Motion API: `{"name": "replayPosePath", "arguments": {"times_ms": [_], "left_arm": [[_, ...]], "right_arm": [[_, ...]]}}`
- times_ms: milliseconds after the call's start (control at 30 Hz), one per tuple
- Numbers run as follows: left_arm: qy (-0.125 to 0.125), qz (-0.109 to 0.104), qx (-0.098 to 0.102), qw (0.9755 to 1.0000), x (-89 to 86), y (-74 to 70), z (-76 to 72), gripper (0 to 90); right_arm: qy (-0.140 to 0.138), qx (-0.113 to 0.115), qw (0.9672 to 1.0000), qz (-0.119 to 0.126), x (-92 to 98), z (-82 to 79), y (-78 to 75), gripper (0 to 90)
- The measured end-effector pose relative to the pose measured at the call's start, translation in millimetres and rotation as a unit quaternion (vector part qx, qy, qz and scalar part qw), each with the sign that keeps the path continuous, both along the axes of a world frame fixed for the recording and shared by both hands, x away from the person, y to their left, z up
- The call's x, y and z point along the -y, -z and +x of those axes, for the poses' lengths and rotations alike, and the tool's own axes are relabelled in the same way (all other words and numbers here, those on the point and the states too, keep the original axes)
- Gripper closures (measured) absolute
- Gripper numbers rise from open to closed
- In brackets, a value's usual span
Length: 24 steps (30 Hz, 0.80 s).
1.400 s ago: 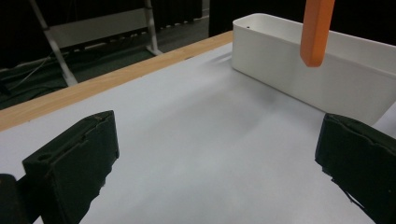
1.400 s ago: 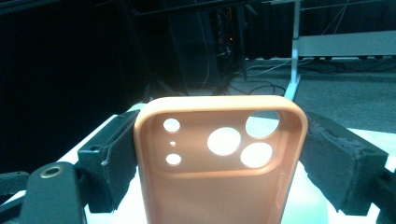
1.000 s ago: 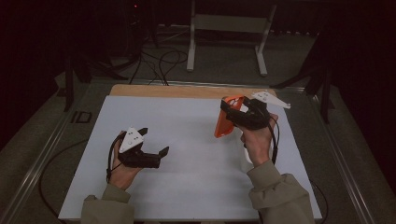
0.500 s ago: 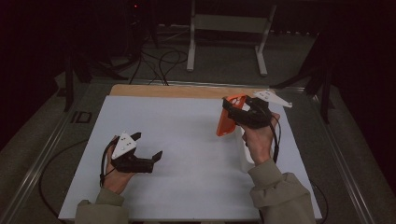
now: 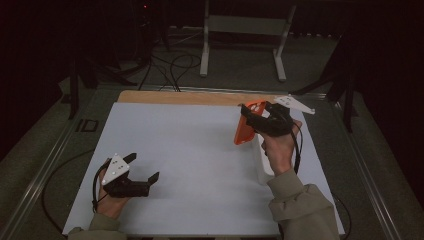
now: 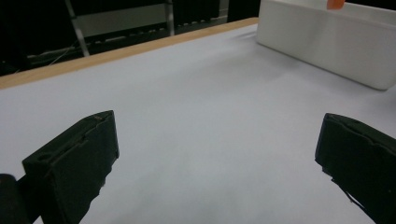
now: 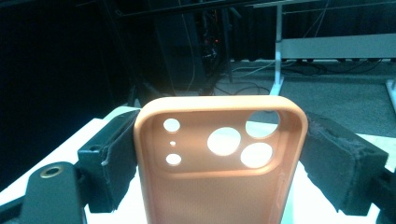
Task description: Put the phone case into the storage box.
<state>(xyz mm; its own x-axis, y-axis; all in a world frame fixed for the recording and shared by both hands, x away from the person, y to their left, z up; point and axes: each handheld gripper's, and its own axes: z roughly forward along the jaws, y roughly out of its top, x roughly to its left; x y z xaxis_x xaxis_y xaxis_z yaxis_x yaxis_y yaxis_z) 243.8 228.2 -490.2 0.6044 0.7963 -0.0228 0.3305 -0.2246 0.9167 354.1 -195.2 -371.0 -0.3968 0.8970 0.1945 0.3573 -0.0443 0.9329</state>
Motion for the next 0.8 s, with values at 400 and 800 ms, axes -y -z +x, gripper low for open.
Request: {"name": "replayPosePath", "arguments": {"times_ms": [400,800], "left_arm": [[-0.011,-0.009,0.012,0.9998,-12.8,10.4,-16.5,0.3],[-0.013,-0.004,0.016,0.9998,-12.9,11.7,-20.1,0.3]], "right_arm": [[0.003,0.002,1.0000,-0.002,3.2,3.7,0.3,16.5],[0.012,0.002,0.9999,-0.005,7.9,9.0,2.3,16.6]]}}
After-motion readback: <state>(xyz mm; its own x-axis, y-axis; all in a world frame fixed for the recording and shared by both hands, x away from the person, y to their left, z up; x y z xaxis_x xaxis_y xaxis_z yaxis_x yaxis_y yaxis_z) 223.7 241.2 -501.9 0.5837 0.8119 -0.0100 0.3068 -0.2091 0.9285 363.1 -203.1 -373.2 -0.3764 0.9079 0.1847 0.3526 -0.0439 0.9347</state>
